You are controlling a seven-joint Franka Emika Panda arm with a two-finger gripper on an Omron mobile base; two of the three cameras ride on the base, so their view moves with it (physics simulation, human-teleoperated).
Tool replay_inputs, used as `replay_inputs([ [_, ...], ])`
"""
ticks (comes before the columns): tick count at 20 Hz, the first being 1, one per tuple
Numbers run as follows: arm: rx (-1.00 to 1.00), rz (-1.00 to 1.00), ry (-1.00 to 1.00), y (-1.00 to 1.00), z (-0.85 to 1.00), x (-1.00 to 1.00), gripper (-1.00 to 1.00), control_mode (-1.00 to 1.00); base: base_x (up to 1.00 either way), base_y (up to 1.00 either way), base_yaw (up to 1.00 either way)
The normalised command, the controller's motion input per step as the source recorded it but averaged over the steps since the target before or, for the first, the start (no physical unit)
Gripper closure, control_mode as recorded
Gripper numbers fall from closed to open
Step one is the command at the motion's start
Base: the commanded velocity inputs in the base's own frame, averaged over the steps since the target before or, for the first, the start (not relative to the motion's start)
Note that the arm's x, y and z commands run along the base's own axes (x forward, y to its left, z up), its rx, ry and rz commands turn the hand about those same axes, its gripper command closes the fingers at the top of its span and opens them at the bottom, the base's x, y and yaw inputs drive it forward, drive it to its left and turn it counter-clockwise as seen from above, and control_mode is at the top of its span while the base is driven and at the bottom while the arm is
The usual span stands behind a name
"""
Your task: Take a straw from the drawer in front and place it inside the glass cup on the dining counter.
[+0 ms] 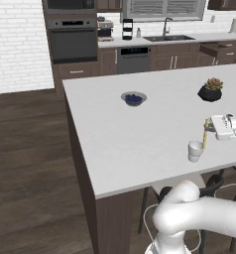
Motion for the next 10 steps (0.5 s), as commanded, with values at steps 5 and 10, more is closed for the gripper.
replay_inputs([
  [5, 0.0, 0.0, 0.01, 0.0, -0.12, 0.12, 1.0, -1.0, 0.0, 0.0, 0.0],
  [10, 0.0, 0.0, 0.01, 0.0, -0.11, 0.15, 1.0, -1.0, 0.0, 0.0, 0.0],
])
